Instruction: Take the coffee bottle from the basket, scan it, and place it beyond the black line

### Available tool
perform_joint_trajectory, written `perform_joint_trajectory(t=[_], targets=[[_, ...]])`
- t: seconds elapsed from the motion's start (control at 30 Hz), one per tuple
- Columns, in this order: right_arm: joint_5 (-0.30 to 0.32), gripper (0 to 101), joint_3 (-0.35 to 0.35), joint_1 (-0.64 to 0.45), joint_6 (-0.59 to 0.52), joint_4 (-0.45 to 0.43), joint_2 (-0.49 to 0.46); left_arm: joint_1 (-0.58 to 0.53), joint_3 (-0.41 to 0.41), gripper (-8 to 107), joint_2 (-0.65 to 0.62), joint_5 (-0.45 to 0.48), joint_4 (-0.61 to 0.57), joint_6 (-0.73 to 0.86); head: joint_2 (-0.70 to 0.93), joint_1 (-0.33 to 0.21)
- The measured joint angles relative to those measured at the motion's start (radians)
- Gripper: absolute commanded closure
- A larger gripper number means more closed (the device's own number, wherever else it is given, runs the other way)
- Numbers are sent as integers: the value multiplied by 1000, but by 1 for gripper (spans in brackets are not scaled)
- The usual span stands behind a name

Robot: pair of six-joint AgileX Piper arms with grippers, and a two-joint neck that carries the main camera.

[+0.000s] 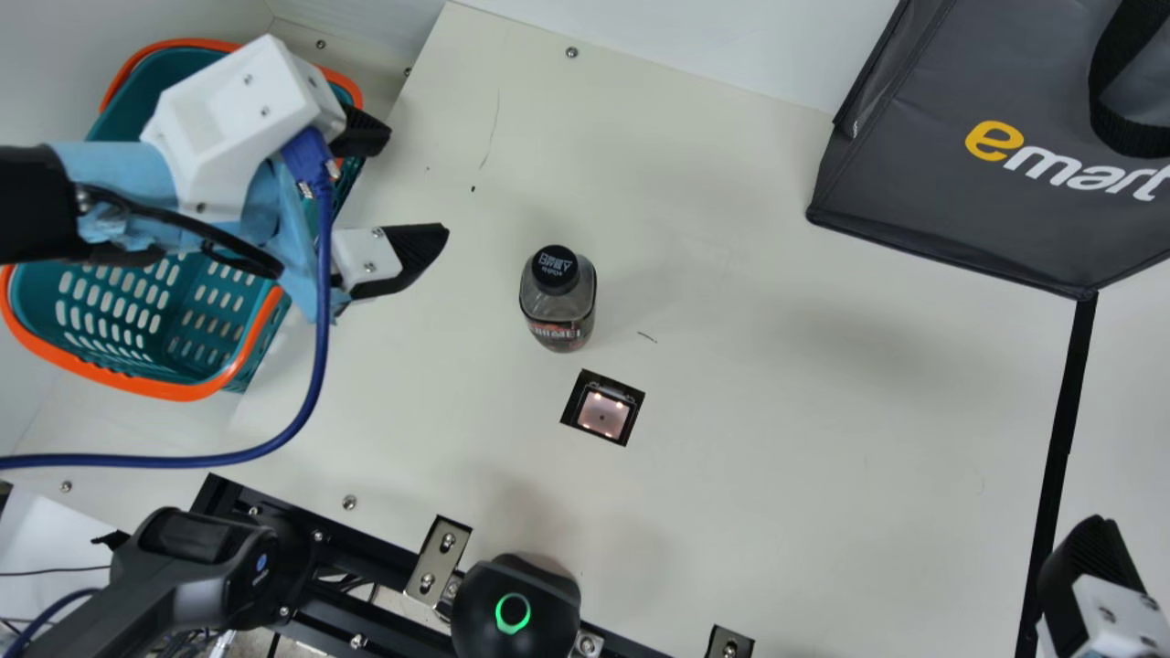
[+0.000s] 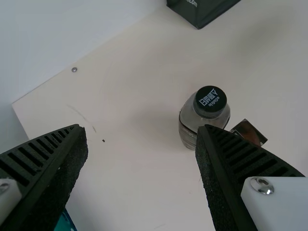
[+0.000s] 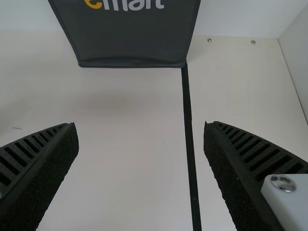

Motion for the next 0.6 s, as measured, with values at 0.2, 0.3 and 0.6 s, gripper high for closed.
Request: perform_joint_trajectory(t=[0.2,0.3,0.6], targets=[[0,10,0,0,0,0,0,54,15,9,-35,8,-15,0,0,0],[0,10,0,0,0,0,0,80,17,9,-46,13,-24,5,0,0],[1,10,0,0,0,0,0,156,21,9,-59,37,-63,32,0,0]])
